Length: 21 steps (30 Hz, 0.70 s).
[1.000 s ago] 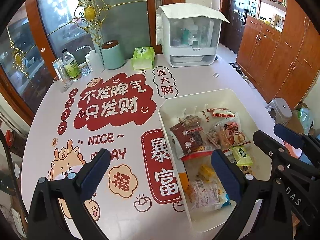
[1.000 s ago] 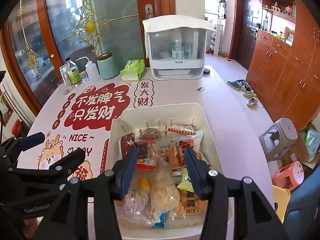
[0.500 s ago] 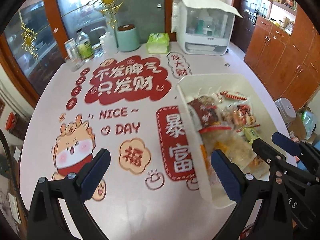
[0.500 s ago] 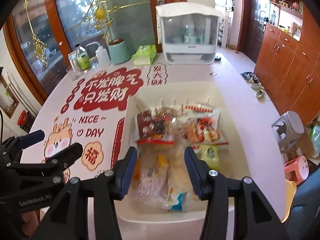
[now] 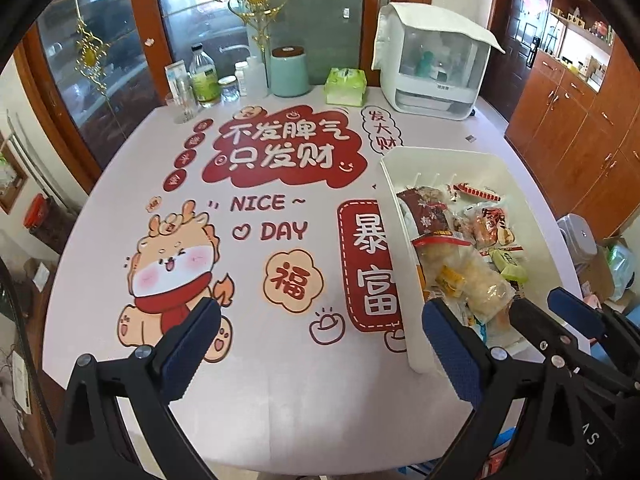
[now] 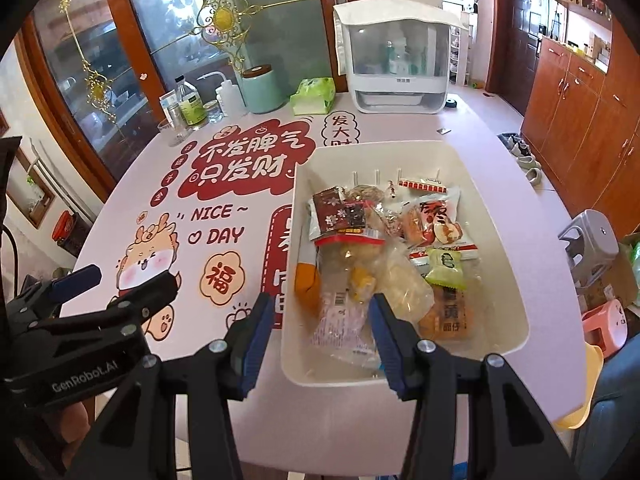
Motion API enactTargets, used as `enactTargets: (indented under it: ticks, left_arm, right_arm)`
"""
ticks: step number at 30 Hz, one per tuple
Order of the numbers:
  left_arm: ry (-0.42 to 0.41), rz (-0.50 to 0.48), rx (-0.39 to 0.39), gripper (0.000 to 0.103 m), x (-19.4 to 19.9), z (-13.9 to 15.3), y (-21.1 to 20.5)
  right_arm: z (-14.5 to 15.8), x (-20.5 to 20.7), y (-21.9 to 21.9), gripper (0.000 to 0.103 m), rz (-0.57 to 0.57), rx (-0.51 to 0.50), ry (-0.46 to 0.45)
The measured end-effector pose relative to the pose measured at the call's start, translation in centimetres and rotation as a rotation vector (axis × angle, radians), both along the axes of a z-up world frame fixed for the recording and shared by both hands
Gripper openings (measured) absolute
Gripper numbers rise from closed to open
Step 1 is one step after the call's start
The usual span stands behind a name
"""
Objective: Organize snacks
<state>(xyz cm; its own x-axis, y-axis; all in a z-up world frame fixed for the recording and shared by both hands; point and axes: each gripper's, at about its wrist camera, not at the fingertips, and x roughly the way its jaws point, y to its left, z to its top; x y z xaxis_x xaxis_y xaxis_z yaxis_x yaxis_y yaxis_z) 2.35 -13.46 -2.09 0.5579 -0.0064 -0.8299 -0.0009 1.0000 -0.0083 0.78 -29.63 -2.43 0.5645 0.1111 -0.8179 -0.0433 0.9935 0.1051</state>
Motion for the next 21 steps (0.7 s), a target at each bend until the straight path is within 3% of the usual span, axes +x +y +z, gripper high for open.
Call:
enactTargets:
  ticks: [10,21]
  left_arm:
    - [-0.023,0.018,0.017,0.1,-1.1,0.9,-0.2]
    - [-0.031,0.015,0.025,0.1,-1.6,1.0,-0.3]
  right_arm:
    - [1.8,-1.3,0.5,0.054,-0.015,-0.045,-0.06]
    - [1.8,-1.8,0.3,0.055,-0.034,-0.041,-0.058]
